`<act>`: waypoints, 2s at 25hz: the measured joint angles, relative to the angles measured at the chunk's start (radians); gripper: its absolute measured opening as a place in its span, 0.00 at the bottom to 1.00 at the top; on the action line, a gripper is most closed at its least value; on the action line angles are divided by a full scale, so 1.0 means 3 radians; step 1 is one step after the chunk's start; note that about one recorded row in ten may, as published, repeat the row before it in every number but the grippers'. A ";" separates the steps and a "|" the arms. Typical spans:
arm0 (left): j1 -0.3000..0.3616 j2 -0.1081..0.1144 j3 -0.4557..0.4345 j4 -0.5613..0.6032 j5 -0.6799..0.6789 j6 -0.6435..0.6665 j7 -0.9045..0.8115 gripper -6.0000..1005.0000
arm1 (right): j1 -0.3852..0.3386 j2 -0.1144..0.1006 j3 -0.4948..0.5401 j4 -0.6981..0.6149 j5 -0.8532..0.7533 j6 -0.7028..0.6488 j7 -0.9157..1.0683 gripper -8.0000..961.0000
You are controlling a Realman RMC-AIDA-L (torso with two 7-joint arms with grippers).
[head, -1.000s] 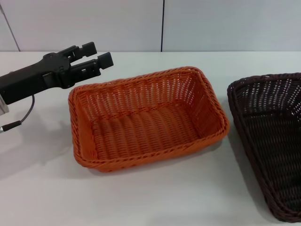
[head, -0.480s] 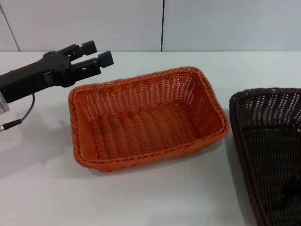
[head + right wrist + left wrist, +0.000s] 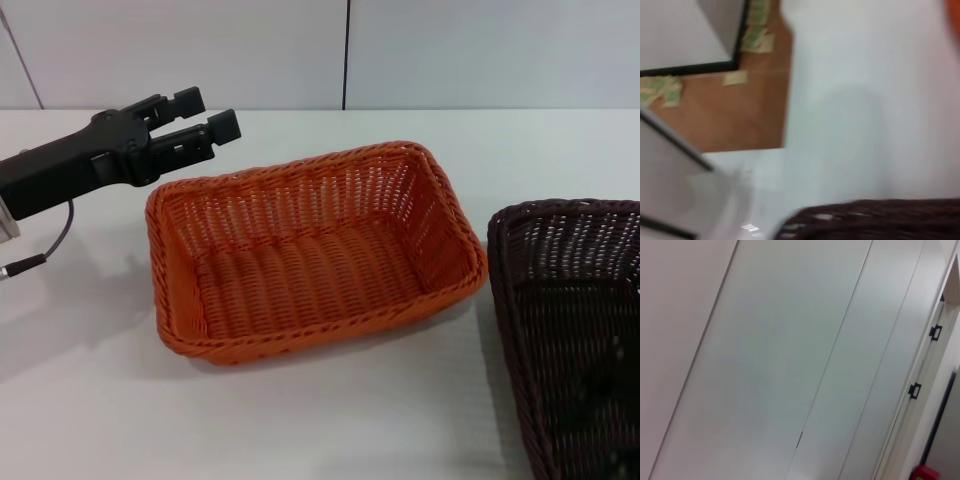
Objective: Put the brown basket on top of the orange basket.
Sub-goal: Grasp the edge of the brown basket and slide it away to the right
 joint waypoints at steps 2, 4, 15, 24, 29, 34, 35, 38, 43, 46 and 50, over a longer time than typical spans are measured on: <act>-0.0002 0.0000 0.0000 -0.0010 0.0000 0.0003 0.0002 0.86 | 0.0020 -0.0047 0.0160 -0.0065 0.0002 0.0051 -0.0026 0.55; -0.0005 0.0000 0.0002 -0.0019 0.0001 0.0010 0.0003 0.86 | 0.0061 -0.0124 0.0355 -0.0104 0.0004 0.0114 -0.0045 0.55; -0.0006 0.0000 0.0026 -0.0076 0.0002 0.0005 0.0003 0.86 | 0.0208 -0.0613 0.1006 0.0190 0.0008 0.0994 -0.0077 0.55; -0.0001 0.0000 0.0020 -0.0094 0.0002 0.0019 0.0003 0.86 | 0.0274 -0.0752 0.1013 0.0794 -0.0006 0.1707 -0.0155 0.55; -0.0006 0.0000 0.0011 -0.0122 0.0002 0.0016 0.0007 0.86 | 0.0308 -0.0704 0.1012 0.0819 -0.0001 0.1754 -0.0121 0.55; -0.0008 0.0003 0.0004 -0.0122 0.0002 0.0013 0.0008 0.86 | 0.0350 -0.0621 0.1016 0.0673 0.0003 0.1633 -0.0018 0.55; -0.0008 0.0003 0.0001 -0.0122 0.0002 0.0010 0.0008 0.86 | 0.0385 -0.0611 0.1010 0.0657 0.0003 0.1556 0.0049 0.55; -0.0009 0.0004 0.0000 -0.0122 0.0002 0.0008 0.0008 0.86 | 0.0418 -0.0611 0.0993 0.0657 -0.0007 0.1493 0.0097 0.61; -0.0011 0.0005 -0.0012 -0.0120 0.0002 0.0001 0.0008 0.86 | 0.0438 -0.0610 0.0967 0.0641 -0.0055 0.1439 0.0115 0.71; -0.0011 0.0005 -0.0016 -0.0119 0.0002 -0.0001 0.0008 0.86 | 0.0439 -0.0599 0.0930 0.0671 -0.0151 0.1548 0.0112 0.73; -0.0010 0.0005 -0.0016 -0.0121 0.0002 -0.0001 0.0008 0.86 | 0.0440 -0.0598 0.0868 0.0805 -0.0189 0.1749 0.0043 0.74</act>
